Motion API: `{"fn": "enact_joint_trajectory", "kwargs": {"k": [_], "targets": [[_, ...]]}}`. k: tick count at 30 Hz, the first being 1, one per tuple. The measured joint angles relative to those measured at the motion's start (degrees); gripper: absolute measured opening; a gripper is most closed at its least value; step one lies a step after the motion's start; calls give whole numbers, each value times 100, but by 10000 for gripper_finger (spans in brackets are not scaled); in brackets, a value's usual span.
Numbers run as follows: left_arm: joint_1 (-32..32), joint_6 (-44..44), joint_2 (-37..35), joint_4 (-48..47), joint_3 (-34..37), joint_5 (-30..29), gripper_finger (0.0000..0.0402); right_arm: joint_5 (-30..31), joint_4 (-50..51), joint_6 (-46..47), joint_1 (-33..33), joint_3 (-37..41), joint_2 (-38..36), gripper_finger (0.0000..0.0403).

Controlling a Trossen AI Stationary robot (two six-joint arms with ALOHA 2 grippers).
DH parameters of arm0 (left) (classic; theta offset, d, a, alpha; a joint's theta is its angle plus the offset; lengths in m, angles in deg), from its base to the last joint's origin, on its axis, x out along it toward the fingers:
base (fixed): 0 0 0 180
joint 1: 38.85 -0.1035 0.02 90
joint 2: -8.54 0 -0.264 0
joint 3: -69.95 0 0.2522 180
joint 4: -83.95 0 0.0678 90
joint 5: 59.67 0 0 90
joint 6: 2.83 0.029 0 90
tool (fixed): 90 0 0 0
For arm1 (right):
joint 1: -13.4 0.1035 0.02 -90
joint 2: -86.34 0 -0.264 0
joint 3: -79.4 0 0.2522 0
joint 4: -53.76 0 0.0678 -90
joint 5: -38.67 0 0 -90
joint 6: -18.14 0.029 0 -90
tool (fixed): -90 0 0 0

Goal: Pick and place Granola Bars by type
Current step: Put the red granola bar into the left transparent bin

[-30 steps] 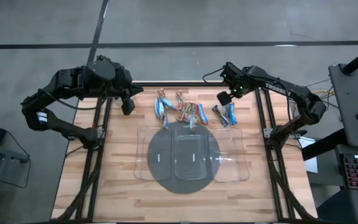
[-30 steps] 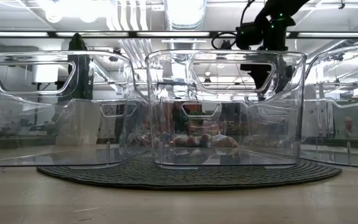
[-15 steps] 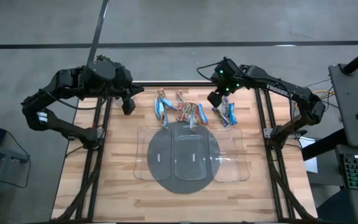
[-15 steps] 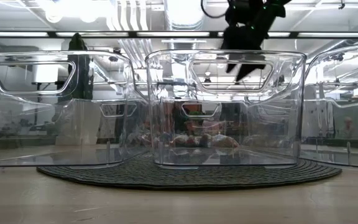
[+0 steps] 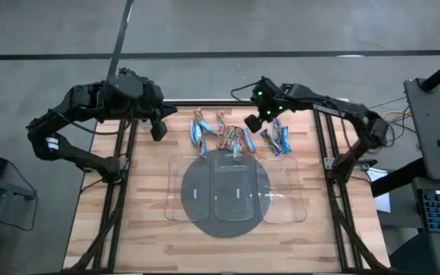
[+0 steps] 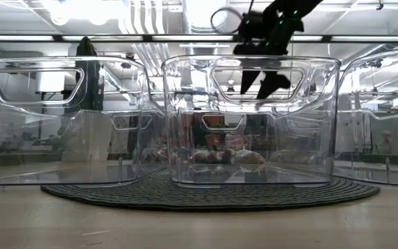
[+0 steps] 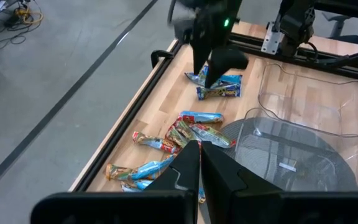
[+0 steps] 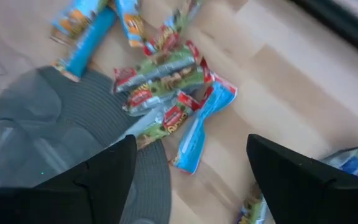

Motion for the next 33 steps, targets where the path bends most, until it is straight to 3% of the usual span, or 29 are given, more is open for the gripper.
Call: {"fn": "enact_joint_trajectory", "kwargs": {"k": [12, 33], "targets": [[0, -55, 0, 0, 0, 0, 0, 44, -70, 259, 70, -3, 1108, 291], [1, -52, 0, -2, 0, 0, 0, 48, -538, 450, 146, -5, 1758, 257]]}}
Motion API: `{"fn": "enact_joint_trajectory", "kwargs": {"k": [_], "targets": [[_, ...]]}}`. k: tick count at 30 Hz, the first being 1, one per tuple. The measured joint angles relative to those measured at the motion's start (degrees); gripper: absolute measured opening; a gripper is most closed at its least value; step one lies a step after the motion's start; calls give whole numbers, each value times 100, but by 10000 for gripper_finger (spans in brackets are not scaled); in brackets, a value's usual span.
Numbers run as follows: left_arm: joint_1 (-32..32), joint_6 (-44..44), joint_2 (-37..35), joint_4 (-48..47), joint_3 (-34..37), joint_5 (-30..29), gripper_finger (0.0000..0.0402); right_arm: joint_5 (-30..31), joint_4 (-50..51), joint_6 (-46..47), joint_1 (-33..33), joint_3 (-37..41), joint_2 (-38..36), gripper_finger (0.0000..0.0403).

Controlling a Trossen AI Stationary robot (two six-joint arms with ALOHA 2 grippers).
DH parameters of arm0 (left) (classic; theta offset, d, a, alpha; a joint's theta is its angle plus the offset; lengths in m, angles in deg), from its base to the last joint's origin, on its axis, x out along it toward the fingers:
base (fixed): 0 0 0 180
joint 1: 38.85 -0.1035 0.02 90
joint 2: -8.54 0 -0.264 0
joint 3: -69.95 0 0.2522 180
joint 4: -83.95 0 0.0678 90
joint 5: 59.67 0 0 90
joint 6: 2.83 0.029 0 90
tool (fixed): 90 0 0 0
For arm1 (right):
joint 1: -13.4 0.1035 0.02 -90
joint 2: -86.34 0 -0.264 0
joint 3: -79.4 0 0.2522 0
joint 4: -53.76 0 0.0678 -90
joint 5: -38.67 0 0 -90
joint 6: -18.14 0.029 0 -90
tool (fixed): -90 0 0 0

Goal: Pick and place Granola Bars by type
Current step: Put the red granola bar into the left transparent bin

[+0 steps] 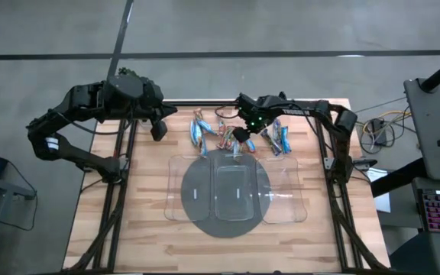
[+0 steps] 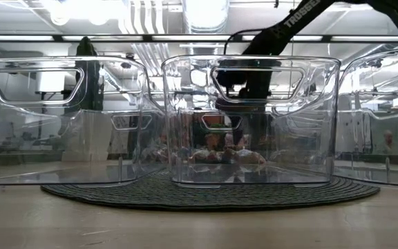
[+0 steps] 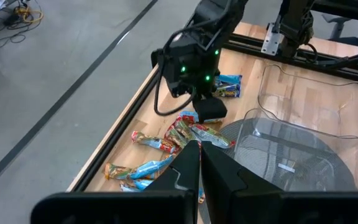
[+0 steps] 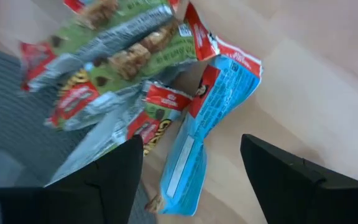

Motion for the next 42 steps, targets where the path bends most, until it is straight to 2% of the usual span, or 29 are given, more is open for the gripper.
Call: {"fn": "enact_joint_trajectory", "kwargs": {"k": [8, 13, 31, 37, 42], "targets": [[0, 0, -1, 0, 0, 0, 0, 0, -11, 71, 48, 0, 323, 244], [0, 0, 0, -2, 0, 0, 0, 15, -32, 70, 62, 0, 302, 219], [-1, -118, 0, -2, 4, 0, 0, 13, -41, 44, 60, 0, 305, 35], [-2, -129, 0, -2, 7, 0, 0, 11, -1, 4, 58, -21, 285, 22], [0, -129, 0, -1, 7, 0, 0, -2, 399, -232, 58, -397, 270, 21]]}}
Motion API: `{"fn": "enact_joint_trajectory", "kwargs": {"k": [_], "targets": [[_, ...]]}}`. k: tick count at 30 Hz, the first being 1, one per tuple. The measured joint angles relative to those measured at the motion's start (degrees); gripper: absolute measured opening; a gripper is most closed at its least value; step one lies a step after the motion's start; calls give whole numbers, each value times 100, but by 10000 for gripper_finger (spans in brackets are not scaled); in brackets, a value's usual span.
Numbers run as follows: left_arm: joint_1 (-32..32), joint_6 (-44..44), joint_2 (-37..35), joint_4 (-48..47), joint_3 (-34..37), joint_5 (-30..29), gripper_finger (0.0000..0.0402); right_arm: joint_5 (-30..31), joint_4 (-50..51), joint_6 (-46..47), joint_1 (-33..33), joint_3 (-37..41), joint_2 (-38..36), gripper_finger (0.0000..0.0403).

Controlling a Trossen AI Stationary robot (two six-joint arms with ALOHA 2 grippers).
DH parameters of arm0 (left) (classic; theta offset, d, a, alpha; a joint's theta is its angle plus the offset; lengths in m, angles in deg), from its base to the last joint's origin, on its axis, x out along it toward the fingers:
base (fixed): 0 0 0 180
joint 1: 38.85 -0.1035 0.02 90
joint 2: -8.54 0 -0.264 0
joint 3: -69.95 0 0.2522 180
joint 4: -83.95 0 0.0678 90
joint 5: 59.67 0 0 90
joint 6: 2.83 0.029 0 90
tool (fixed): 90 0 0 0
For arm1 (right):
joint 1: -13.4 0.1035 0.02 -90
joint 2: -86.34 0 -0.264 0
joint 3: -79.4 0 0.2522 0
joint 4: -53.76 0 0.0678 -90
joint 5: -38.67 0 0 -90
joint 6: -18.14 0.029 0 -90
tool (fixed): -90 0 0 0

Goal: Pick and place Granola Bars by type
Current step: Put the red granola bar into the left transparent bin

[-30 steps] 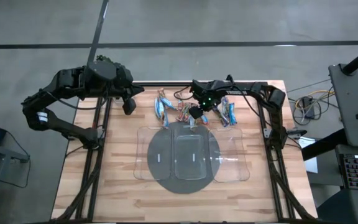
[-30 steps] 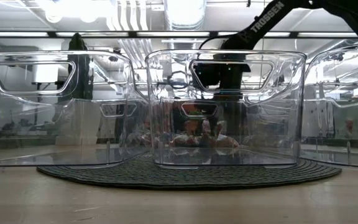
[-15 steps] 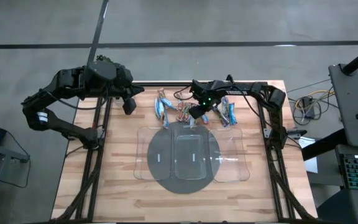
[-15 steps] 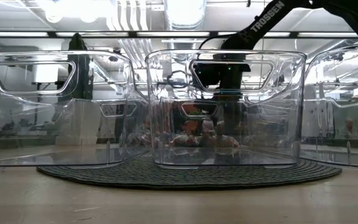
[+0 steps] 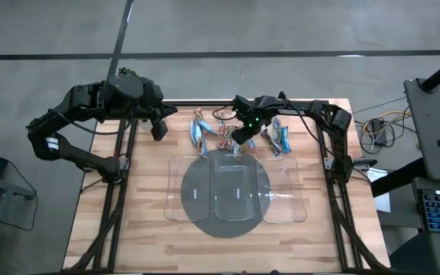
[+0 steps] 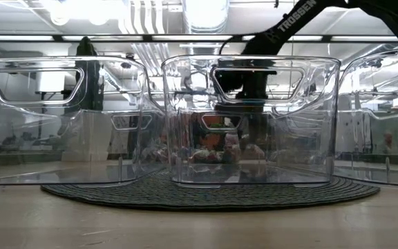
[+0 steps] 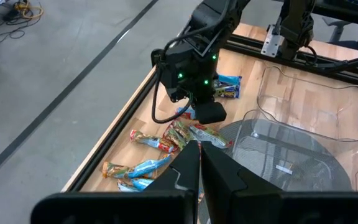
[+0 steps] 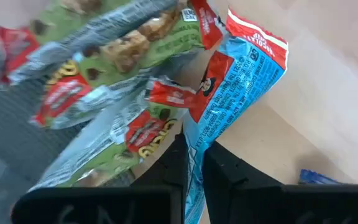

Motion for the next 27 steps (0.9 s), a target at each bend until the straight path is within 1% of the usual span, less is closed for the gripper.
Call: {"fn": "enact_joint_trajectory", "kwargs": {"k": [8, 14, 23, 27], "targets": [[0, 0, -5, -19, 0, 0, 0, -7, 835, -330, 39, -1096, 0, 20], [0, 2, -84, -60, 0, 0, 0, -72, 1430, -805, 271, -2261, -7, 20], [-2, 77, -476, 63, 0, 30, 0, -587, 1661, -1407, 826, -3937, -9, 20], [-2, 335, -737, 181, 2, 326, 0, -945, 1647, -1587, 1046, -4534, -11, 20]]}}
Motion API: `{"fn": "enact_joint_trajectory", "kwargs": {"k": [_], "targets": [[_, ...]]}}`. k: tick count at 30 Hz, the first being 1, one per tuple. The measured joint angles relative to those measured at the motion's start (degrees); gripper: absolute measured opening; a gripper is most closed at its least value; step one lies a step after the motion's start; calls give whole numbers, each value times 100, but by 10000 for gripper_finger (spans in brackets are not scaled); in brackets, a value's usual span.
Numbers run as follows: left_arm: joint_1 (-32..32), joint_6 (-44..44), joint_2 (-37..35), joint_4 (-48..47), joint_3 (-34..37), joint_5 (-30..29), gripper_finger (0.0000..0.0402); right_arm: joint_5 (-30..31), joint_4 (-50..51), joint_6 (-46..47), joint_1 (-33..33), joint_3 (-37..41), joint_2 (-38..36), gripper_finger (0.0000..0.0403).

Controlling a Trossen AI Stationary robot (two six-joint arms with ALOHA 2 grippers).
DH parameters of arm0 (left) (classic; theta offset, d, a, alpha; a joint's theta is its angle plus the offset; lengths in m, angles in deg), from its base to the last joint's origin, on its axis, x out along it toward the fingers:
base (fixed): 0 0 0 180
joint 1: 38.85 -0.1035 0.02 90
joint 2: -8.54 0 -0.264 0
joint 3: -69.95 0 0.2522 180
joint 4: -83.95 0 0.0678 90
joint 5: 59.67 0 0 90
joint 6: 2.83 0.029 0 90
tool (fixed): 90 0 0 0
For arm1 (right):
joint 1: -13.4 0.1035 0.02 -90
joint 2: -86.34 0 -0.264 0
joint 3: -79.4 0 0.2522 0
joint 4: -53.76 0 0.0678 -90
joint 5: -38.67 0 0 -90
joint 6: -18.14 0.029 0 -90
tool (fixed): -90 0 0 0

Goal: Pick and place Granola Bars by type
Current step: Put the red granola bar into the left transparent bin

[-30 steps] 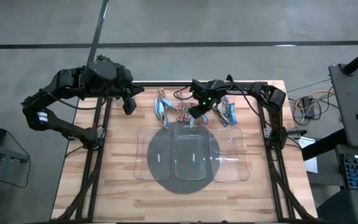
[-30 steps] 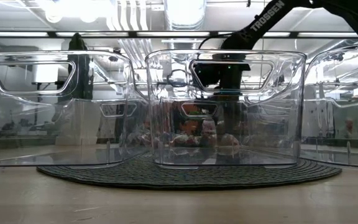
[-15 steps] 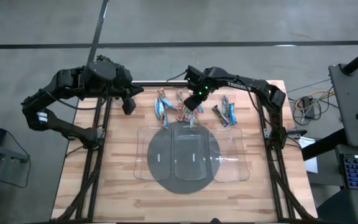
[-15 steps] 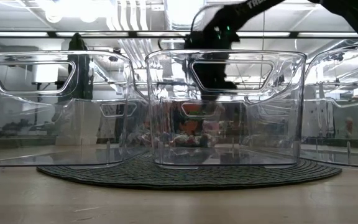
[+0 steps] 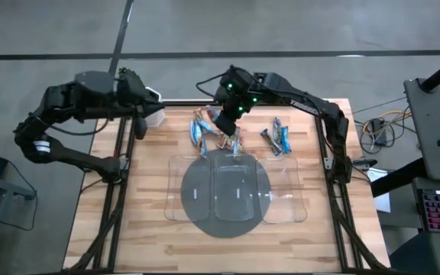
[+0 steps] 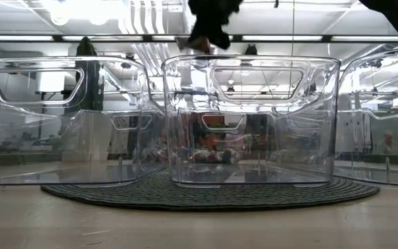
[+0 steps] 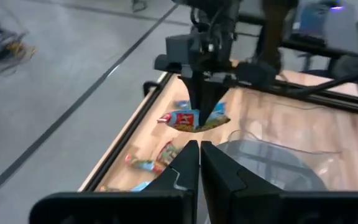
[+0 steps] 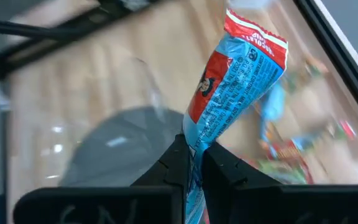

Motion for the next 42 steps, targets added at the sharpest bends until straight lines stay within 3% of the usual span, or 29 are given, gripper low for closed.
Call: {"fn": "enact_joint_trajectory", "kwargs": {"k": [8, 16, 26, 32, 42], "targets": [[2, 455, -458, -183, 7, 648, 0, -875, -392, -78, 429, -631, -39, 20], [2, 458, -1157, -120, 386, 710, 0, -872, -851, 227, 924, -595, 79, 20], [2, 409, -2187, 764, 1564, 793, 0, -836, -1000, 488, 1301, -576, 1012, 20], [0, 189, -2348, 826, 1940, 802, 0, -616, -1086, 470, 1481, -589, 1601, 20], [0, 196, -2358, 876, 1909, 804, 0, -248, -1096, 468, 1531, -589, 2222, 20]]}}
